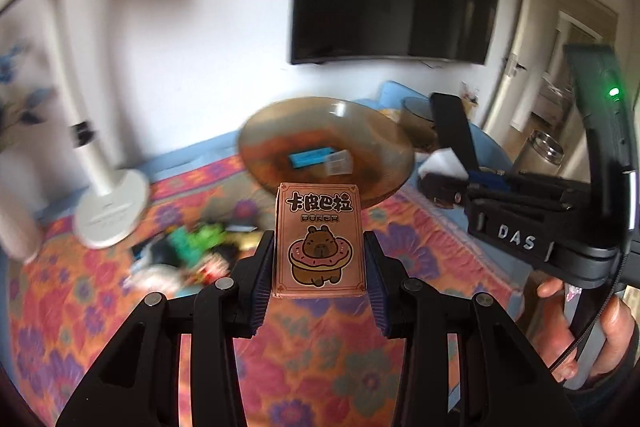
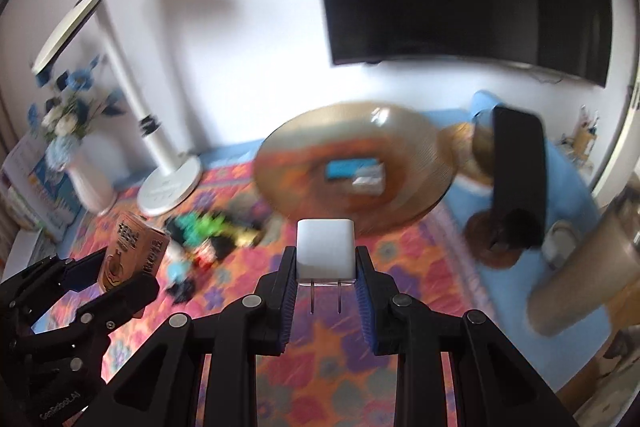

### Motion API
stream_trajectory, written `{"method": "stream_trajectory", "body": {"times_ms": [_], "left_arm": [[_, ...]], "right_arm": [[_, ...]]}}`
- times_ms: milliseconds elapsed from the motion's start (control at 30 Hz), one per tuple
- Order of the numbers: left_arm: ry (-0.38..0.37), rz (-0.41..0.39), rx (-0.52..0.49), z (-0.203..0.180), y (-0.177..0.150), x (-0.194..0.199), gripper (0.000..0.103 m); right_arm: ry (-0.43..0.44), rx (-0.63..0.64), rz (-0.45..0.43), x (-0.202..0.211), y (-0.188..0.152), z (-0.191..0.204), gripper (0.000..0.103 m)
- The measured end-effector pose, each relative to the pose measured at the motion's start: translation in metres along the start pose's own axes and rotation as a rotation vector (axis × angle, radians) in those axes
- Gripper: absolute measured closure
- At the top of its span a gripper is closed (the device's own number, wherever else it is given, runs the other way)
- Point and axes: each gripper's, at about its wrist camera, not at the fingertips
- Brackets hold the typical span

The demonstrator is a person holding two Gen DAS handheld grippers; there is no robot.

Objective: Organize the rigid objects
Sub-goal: 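Lower box and charger into the amber bowl and open both grippers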

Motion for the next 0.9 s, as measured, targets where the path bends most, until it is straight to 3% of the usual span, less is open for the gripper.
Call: {"method": "stream_trajectory", "body": {"times_ms": [67,267,567,700,800,867,900], "left_arm": [[-0.041,0.008,-0.001,0.001,0.016,-0.018,0.065],[-0.052,0.041,-0.015,0.005,0.044,-0.071,0.065],[-0.065,0.109,-0.017,0.012,0.047,-0.128,0.065],[-0.067,0.122,-0.019,0.016,0.046,-0.142,0.064],[-0.026,0.088,-0.022,0.018,0.047,-0.137,0.049],[-0.011,0.063,-0.016,0.021,0.049,-0.127,0.032],[-0.017,0.054,-0.010,0.023,0.049,-0.122,0.030]], "right_arm": [[-0.018,-0.002,-0.017,-0.003,0.013,-0.007,0.077],[-0.019,-0.013,0.005,-0.034,0.038,-0.018,0.077],[-0.041,-0.020,0.108,-0.096,0.039,-0.023,0.077],[-0.007,-0.051,0.161,-0.116,0.040,-0.030,0.077],[-0.023,-0.049,0.159,-0.120,0.041,-0.031,0.076],[-0.045,-0.057,0.153,-0.118,0.042,-0.034,0.064],[-0.051,-0.059,0.148,-0.114,0.042,-0.035,0.060]]}}
Point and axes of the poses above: each gripper's, at about its wrist camera, not at the fingertips, and x roughly against the way its jaws point, z to its left, y to its top
